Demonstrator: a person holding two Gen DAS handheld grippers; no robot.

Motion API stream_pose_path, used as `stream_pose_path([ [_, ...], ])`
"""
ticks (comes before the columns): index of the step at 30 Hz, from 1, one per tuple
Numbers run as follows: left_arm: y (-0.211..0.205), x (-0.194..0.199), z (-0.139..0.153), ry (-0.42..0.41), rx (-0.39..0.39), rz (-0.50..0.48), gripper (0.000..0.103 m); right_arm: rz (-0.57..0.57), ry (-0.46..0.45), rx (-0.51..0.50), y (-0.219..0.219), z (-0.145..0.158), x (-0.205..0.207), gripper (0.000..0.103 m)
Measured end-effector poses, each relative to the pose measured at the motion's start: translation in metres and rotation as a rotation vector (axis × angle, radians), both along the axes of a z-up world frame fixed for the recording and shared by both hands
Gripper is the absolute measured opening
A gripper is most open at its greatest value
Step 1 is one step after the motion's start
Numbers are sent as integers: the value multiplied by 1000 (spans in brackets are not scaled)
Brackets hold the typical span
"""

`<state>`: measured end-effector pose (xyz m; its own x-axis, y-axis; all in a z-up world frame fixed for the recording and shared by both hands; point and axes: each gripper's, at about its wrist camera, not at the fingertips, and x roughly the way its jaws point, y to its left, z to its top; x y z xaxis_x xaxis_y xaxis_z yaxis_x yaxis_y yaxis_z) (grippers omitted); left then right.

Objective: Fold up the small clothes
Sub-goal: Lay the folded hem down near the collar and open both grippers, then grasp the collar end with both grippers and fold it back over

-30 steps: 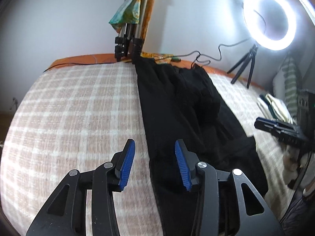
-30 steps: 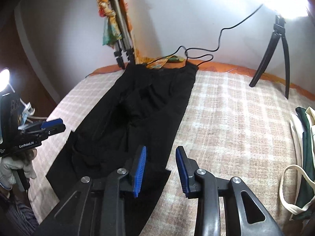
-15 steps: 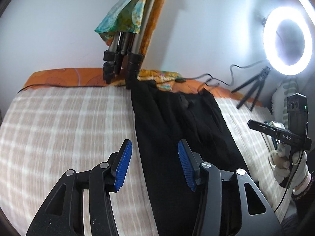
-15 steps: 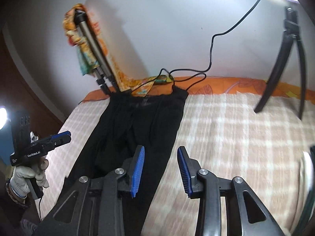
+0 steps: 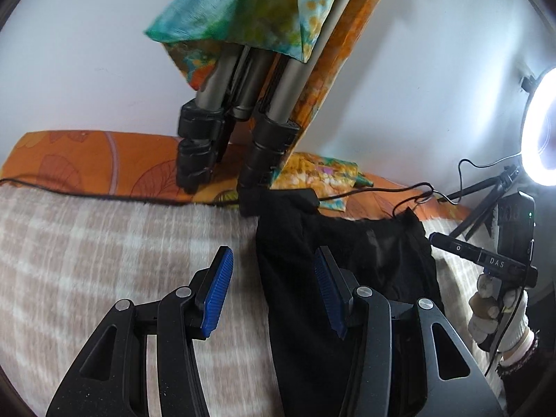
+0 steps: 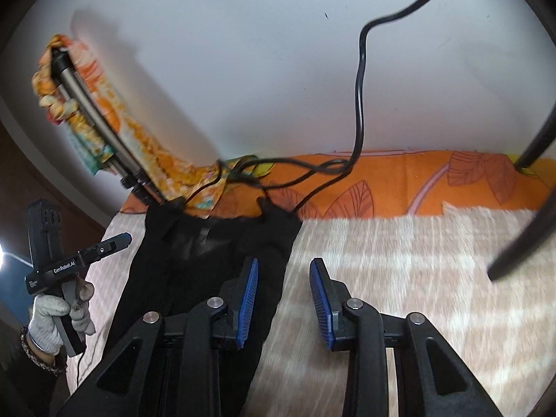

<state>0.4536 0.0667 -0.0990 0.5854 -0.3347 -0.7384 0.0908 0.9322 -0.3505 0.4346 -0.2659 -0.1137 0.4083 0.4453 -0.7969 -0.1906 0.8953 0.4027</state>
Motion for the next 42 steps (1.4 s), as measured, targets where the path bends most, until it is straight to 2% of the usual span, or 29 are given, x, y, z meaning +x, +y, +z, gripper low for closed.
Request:
stream_pose_path([
  [4, -9, 13, -5, 9, 15, -21, 51, 10, 11, 39, 4, -6, 12, 26],
  [13, -29, 39, -12, 18, 78, -40, 49, 63, 20, -7, 27, -13, 26, 20],
  [14, -32, 40, -12, 17, 85, -39, 44, 62, 21, -13, 28, -13, 28, 18],
  [16, -36, 40, -13, 5, 96, -55, 12, 59, 23, -23, 30, -14, 29, 8],
  [17, -38, 41, -14, 5, 101, -74, 4, 60, 22, -28, 31, -14, 30, 7],
  [19, -40, 39, -13, -6, 104, -76, 4, 51, 13, -31, 32, -11, 29, 2],
  [24, -40, 28, -1, -36, 61, -76, 3, 37, -14, -14, 28, 3, 23, 1],
  [30, -40, 8, 26, -88, 31, -103, 3, 27, -53, 15, 21, 26, 13, 1],
  [37, -38, -18, 56, -132, 39, -110, 3, 39, -101, 29, 26, 51, -4, 1],
  [42, -37, -44, 78, -169, 35, -126, 3, 64, -139, 29, 26, 79, -31, 1],
])
